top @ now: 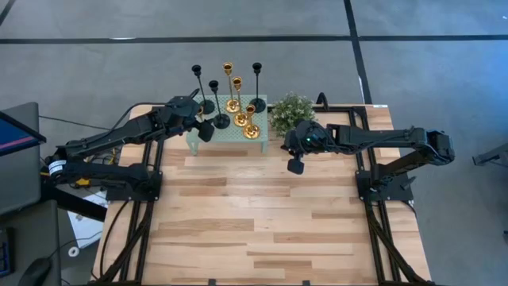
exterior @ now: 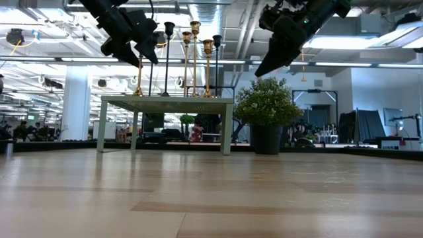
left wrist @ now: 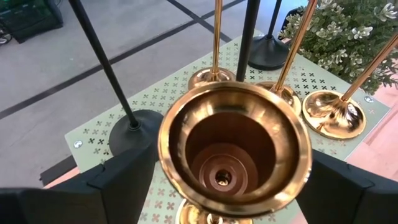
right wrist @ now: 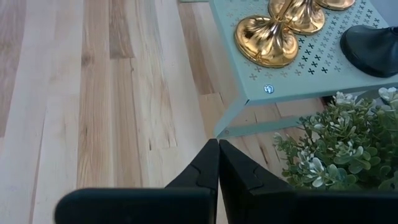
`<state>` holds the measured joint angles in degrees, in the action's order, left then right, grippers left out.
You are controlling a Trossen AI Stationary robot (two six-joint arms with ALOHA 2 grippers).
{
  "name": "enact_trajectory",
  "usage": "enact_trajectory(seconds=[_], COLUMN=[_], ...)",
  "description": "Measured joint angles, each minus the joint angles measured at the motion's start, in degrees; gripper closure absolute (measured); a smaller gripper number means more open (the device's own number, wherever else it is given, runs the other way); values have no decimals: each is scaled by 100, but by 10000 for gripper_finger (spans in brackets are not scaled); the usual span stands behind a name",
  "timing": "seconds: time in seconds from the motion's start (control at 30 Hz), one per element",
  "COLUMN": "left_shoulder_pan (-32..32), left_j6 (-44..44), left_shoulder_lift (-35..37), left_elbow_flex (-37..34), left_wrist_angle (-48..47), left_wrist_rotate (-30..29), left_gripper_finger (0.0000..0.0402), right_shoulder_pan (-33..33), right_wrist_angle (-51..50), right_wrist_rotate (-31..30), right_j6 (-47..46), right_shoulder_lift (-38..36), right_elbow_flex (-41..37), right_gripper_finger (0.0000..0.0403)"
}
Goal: Pick & Place candle stick holders
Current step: Put the gold candle holder on the shelf aligned with the gold candle holder
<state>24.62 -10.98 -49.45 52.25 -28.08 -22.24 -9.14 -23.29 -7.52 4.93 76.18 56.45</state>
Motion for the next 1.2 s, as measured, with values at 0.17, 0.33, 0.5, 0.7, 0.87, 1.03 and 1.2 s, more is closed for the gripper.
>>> enact_trajectory(seconds=[0.17, 0.33, 0.5, 0.7, 0.87, 1.03, 1.2], left_shoulder_pan=[0, 0, 0, -122, -449, -748, -940], left_j6=[0, 0, 2, -29, -87, -87, -87], left_shoulder_lift=[-6, -13, -11, 148, 355, 563, 779], left_elbow_flex=[0, 0, 0, 0, 0, 0, 0], left_wrist_angle=[88, 185, 200, -150, -145, -148, -208], left_wrist_rotate=[0, 0, 0, -2, 0, 0, -34], left_gripper_finger=[65, 64, 66, 64, 66, 65, 65], right_shoulder_pan=[0, 1, -1, 10, 10, 5, 5], right_wrist_angle=[18, 18, 18, 18, 18, 18, 18], right_wrist_rotate=[-1, -1, -1, -1, -1, -1, -1], right_j6=[0, 0, -90, -199, -199, -199, -199], right_shoulder_lift=[0, 0, 0, 0, 0, 0, 0], right_elbow_flex=[0, 0, -1, 0, 0, -1, 0], right_gripper_finger=[403, 403, 403, 403, 403, 403, 403])
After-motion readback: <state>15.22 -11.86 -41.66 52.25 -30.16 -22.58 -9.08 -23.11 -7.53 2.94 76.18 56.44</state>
